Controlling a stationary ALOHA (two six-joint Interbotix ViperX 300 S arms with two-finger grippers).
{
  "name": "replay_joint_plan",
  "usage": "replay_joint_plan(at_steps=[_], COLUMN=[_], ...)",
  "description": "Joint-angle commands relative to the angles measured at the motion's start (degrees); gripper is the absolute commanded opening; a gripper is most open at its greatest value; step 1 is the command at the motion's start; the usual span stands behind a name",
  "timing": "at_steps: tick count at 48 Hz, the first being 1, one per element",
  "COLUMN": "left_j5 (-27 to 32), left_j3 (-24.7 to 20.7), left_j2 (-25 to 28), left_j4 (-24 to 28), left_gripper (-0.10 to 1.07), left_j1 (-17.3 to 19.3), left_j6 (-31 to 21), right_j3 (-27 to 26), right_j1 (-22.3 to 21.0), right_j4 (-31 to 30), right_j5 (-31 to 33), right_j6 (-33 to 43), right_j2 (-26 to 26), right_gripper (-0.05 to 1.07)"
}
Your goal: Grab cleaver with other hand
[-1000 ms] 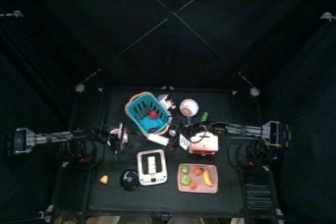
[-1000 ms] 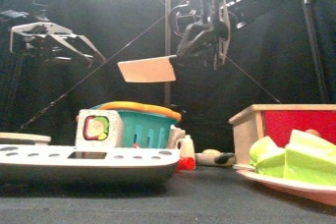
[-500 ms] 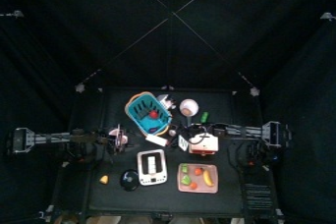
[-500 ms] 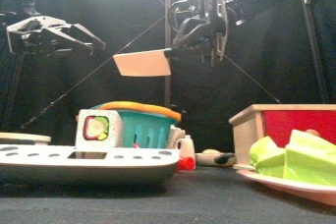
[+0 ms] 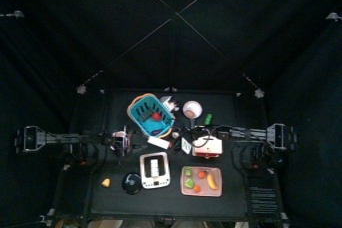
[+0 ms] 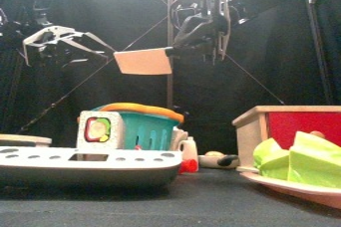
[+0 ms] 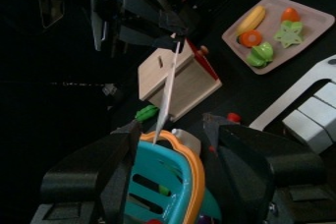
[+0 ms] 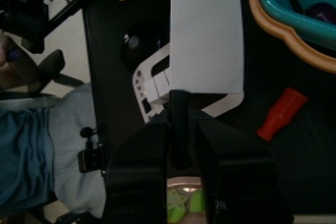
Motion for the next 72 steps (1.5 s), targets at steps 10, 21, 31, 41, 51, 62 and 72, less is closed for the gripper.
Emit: replay_joint_plan(at_steps=[10, 21, 31, 41, 51, 62, 72], left_j5=[-4.04, -4.75, -4.75, -4.75, -4.75, -4.75, -4.75], left_j3=[-2.90, -3.69, -3.78, -3.52, -3.43, -3.43, -3.43], left_j2=[4.48, 6.50, 6.77, 6.77, 6.68, 6.77, 6.68], left_j4=[-0.79, -0.97, -0.97, -1.05, -1.05, -0.97, -1.05], left_gripper=[0.87, 0.72, 0.54, 0.44, 0.43, 0.43, 0.43], left_j1=[0.18, 0.18, 0.18, 0.09, -0.18, -0.18, -0.18], left_j6=[2.72, 4.39, 5.54, 6.94, 7.03, 6.94, 6.94], right_j3=[-1.14, -1.05, -0.88, -0.79, -0.44, -0.18, -0.09], right_j1=[0.53, 0.88, 0.88, 0.88, 0.79, 0.88, 0.88], right_j4=[0.00, 0.00, 0.00, -0.09, -0.53, -0.26, -0.53], right_j5=[-0.09, -0.09, -0.09, -0.53, -2.46, -3.52, -3.87], right_j6=[-0.18, 0.00, 0.00, -0.18, 0.00, 0.26, 0.44], right_j2=[-2.20, -2.20, -2.20, -2.20, -2.55, -2.81, -2.99], right_gripper=[0.48, 0.48, 0.48, 0.49, 0.51, 0.57, 0.84])
